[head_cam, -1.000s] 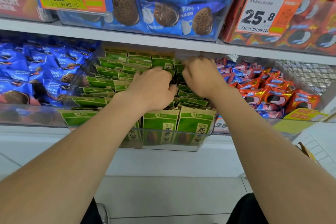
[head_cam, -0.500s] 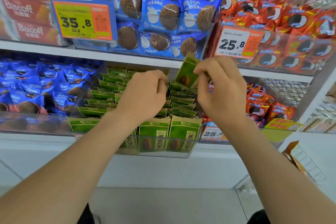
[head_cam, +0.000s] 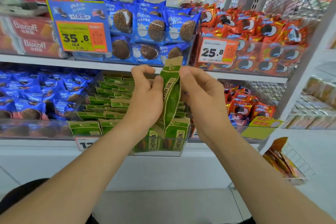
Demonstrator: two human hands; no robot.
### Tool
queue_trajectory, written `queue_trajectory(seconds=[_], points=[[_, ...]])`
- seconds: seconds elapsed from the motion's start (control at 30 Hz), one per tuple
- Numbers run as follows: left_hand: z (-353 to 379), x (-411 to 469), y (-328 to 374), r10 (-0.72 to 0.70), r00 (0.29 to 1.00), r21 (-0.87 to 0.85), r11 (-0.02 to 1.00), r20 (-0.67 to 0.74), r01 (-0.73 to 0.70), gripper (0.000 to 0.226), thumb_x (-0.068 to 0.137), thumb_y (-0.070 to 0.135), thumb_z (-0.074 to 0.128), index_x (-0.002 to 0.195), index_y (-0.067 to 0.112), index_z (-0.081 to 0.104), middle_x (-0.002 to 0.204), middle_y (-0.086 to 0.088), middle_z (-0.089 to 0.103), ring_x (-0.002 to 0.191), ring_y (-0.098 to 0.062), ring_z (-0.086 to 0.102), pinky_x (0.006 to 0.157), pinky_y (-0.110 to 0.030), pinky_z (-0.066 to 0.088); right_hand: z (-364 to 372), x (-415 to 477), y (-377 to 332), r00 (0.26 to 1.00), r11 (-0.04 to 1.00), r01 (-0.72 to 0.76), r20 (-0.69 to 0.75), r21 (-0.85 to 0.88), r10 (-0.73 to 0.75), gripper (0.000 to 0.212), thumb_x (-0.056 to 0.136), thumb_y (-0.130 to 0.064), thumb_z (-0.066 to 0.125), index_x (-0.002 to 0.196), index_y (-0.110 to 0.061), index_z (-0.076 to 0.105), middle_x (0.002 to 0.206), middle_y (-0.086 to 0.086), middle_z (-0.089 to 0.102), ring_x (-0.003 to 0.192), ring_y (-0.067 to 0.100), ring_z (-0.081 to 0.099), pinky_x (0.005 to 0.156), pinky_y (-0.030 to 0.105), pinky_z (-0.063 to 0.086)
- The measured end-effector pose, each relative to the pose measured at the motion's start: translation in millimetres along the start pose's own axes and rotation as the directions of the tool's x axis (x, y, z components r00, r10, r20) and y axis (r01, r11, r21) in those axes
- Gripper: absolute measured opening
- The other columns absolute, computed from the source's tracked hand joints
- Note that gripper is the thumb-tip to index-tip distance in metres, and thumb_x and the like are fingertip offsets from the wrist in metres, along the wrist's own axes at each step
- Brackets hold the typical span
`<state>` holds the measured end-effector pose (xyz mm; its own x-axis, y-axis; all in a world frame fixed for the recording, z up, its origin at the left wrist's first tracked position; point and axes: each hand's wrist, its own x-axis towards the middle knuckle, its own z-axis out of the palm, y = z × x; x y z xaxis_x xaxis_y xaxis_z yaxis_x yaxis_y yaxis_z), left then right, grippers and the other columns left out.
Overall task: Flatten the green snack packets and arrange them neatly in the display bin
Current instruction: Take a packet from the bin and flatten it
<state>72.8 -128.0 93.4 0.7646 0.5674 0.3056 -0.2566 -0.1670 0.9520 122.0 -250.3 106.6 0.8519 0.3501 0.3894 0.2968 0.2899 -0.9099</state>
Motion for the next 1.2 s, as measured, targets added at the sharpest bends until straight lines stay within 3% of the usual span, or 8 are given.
queue_trajectory(seconds=[0.13, 0.3, 0.6, 0.77, 0.87, 0.93, 1.07, 1.2], points=[[9.3, -6.2, -0.1, -0.041, 0.997, 0.027, 0.999, 0.063, 0.04, 0.019, 0.109, 0.046, 0.049, 0.107, 0.027, 0.051, 0.101, -0.002, 0.067, 0.095, -0.016, 0.066, 0.089, -0.043, 0.053, -8.4, -4.1, 5.3, 0.999, 0.992, 0.001, 0.041, -0.129, 0.004, 0.028, 0.108, -0.034, 0.06, 0.108, -0.015, 0.08, 0.098, 0.018, 0.079, 0.089, 0.035, 0.073, 0.087, 0.07, 0.057], [10.5, -12.0, 7.0, -0.022, 0.984, 0.042, 0.999, 0.179, 0.015, 0.059, 0.078, 0.088, 0.061, 0.101, 0.034, 0.049, 0.118, -0.009, 0.059, 0.102, -0.017, 0.064, 0.087, -0.038, 0.053, -10.9, -4.5, 2.8, 0.999, 0.996, -0.045, -0.021, -0.079, 0.043, 0.031, 0.111, -0.028, 0.056, 0.108, -0.008, 0.079, 0.095, 0.018, 0.079, 0.086, 0.031, 0.074, 0.082, 0.056, 0.065], [7.9, -15.2, 9.1, 0.033, 0.985, 0.08, 0.996, 0.168, -0.047, 0.028, 0.115, 0.027, 0.038, 0.098, 0.007, 0.048, 0.084, -0.003, 0.049, 0.076, -0.011, 0.046, 0.074, -0.036, 0.038, -15.1, 2.4, 5.0, 0.999, 0.94, 0.029, 0.039, -0.339, -0.017, 0.019, 0.101, -0.021, 0.072, 0.087, -0.009, 0.077, 0.081, 0.01, 0.077, 0.076, 0.021, 0.071, 0.077, 0.047, 0.062], [-0.9, -15.3, 12.0, -0.08, 0.953, -0.043, 0.994, 0.291, 0.097, 0.027, 0.114, 0.029, 0.046, 0.115, 0.006, 0.06, 0.1, -0.012, 0.066, 0.091, -0.021, 0.062, 0.087, -0.043, 0.05, -24.9, 2.0, -7.0, 0.937, 0.936, -0.339, 0.124, 0.095, 0.327, 0.028, 0.102, -0.02, 0.069, 0.104, 0.007, 0.074, 0.093, 0.017, 0.077, 0.082, 0.024, 0.074, 0.075, 0.035, 0.063], [-6.3, -16.3, 11.9, -0.117, 0.936, -0.098, 0.983, 0.333, 0.157, 0.025, 0.113, 0.027, 0.048, 0.117, 0.012, 0.067, 0.103, -0.006, 0.075, 0.095, -0.017, 0.071, 0.087, -0.037, 0.055, -25.3, 0.3, -1.2, 0.901, 0.897, -0.419, 0.189, 0.143, 0.391, 0.034, 0.103, -0.026, 0.068, 0.115, 0.005, 0.075, 0.103, 0.015, 0.078, 0.094, 0.025, 0.073, 0.097, 0.045, 0.06], [-10.0, -14.9, 10.7, -0.124, 0.943, -0.109, 0.98, 0.307, 0.165, 0.023, 0.113, 0.027, 0.05, 0.111, 0.018, 0.071, 0.097, -0.002, 0.076, 0.09, -0.013, 0.072, 0.083, -0.035, 0.054, -21.8, -1.3, 0.8, 0.907, 0.913, -0.399, 0.185, 0.085, 0.379, 0.034, 0.102, -0.031, 0.069, 0.112, 0.0, 0.078, 0.106, 0.013, 0.08, 0.098, 0.025, 0.075, 0.103, 0.045, 0.058], [-14.1, -8.1, 7.4, -0.152, 0.969, -0.168, 0.968, 0.194, 0.185, 0.024, 0.112, 0.028, 0.053, 0.113, 0.013, 0.072, 0.109, -0.013, 0.077, 0.096, -0.021, 0.07, 0.096, -0.05, 0.055, -21.4, -3.2, -1.8, 0.949, 0.939, -0.143, 0.227, -0.313, 0.22, 0.031, 0.09, -0.036, 0.083, 0.108, -0.013, 0.072, 0.107, 0.003, 0.078, 0.096, 0.014, 0.077, 0.082, 0.027, 0.062], [-16.6, -4.8, 6.4, -0.143, 0.983, -0.256, 0.952, 0.113, 0.168, 0.021, 0.11, 0.03, 0.057, 0.109, 0.015, 0.072, 0.106, -0.011, 0.076, 0.094, -0.024, 0.067, 0.097, -0.05, 0.05, -21.5, -4.3, -0.9, 0.897, 0.909, -0.186, 0.313, -0.373, 0.311, 0.042, 0.082, -0.031, 0.091, 0.11, -0.02, 0.062, 0.113, 0.009, 0.074, 0.1, 0.031, 0.077, 0.084, 0.048, 0.066]])
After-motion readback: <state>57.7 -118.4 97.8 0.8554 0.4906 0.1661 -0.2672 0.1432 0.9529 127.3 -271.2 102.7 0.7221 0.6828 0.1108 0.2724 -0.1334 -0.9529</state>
